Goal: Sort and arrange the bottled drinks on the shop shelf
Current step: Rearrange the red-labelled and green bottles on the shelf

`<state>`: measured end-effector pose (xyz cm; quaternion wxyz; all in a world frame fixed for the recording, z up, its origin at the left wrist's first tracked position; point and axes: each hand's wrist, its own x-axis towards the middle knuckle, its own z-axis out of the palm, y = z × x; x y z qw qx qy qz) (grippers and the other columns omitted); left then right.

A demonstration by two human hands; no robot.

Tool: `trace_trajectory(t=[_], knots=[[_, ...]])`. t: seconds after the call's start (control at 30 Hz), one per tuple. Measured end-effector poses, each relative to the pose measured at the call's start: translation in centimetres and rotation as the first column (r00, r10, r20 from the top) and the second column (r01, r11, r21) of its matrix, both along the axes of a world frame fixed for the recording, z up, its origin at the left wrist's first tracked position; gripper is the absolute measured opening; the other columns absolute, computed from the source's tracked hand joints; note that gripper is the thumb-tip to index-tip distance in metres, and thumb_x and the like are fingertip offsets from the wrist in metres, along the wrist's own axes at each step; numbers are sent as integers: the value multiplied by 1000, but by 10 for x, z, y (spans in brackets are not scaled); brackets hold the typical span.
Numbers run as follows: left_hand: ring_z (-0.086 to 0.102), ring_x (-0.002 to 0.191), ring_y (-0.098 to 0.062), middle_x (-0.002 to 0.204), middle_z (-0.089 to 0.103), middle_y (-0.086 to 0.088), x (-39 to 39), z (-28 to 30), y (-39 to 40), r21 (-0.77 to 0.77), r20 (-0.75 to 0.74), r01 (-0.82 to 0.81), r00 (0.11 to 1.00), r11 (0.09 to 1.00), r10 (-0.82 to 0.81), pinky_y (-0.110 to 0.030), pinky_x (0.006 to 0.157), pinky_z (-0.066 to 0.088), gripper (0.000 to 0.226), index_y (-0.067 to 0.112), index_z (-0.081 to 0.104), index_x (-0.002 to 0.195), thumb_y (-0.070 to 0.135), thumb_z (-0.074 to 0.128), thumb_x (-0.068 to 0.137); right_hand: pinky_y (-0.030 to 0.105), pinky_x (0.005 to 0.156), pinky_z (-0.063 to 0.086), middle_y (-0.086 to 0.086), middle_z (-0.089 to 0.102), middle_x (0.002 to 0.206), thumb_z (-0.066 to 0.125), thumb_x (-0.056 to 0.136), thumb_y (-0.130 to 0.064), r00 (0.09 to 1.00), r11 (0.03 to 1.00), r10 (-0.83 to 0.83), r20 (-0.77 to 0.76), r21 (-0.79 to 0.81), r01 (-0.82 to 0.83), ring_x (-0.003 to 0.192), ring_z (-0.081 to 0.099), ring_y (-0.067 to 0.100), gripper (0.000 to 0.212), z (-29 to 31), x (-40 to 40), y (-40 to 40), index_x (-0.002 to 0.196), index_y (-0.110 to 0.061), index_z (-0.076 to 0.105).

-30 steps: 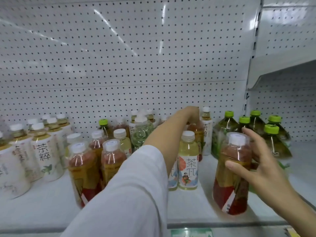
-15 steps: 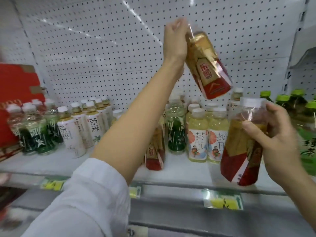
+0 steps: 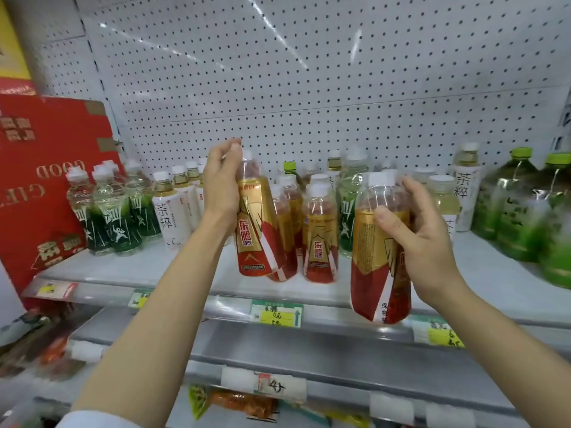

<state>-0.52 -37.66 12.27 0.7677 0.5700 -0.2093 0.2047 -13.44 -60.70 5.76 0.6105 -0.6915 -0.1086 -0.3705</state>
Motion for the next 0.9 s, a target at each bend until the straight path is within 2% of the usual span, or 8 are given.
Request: trace_trajectory(t=[0.1,0.23,0.43,0.5,0.57,0.67,0.8,0.9], knots=[[67,80,-28,104,65,-22,18,-14,19,91,8,-63,998,994,63,-46,75,56,26,18,59,121,31,51,99,50,110,41,-9,55,140,69,71,-70,1000,1000,-18,0,-6,18,133,48,15,71,-1,11,16,134,-45,48],[66,103,-36,119,65,-7,41,-29,41,224,79,-165,985,961,150,-63,91,51,22,36,63,110,45,50,95,47,110,42,-9,56,137,68,82,-55,999,999,-40,26,4,40,130,51,11,61,-6,25,42,136,-40,45],[67,86,1,109,67,-5,73,-54,69,369,160,-240,968,898,193,-33,92,52,30,21,58,126,34,40,104,45,105,47,-25,62,120,63,90,-30,997,998,-54,59,10,54,117,58,2,46,-10,39,84,131,-38,46],[59,89,15,120,61,-1,82,-59,76,415,185,-270,960,869,210,-20,90,46,32,14,57,127,27,38,107,44,110,42,-23,55,135,64,93,-33,995,997,-70,68,-13,71,129,50,5,54,-11,45,96,142,-35,41],[58,103,3,124,60,2,90,-64,85,412,186,-296,953,862,238,-35,96,47,36,16,59,125,34,36,104,29,117,32,-18,37,153,58,92,-31,992,992,-88,89,-80,95,143,32,3,65,-11,51,112,151,-31,30],[61,109,-16,119,63,8,109,-71,104,393,218,-328,941,859,260,-48,95,49,33,23,60,118,39,36,101,10,113,22,-28,26,156,54,93,-23,992,978,-57,114,-191,78,145,22,-6,68,-8,63,145,153,-30,23],[56,102,9,106,59,28,122,-75,122,370,304,-350,921,860,244,-31,89,46,23,27,57,111,32,36,102,10,114,18,-33,24,152,54,96,-26,994,959,-40,97,-275,66,144,19,-6,65,-12,96,192,149,-45,21],[59,106,-10,108,62,12,130,-79,132,386,366,-338,910,858,193,-32,87,45,24,26,55,112,33,34,102,14,114,19,-32,27,144,52,98,-30,986,912,-116,120,-380,154,140,25,-2,62,-22,132,222,148,-46,19]])
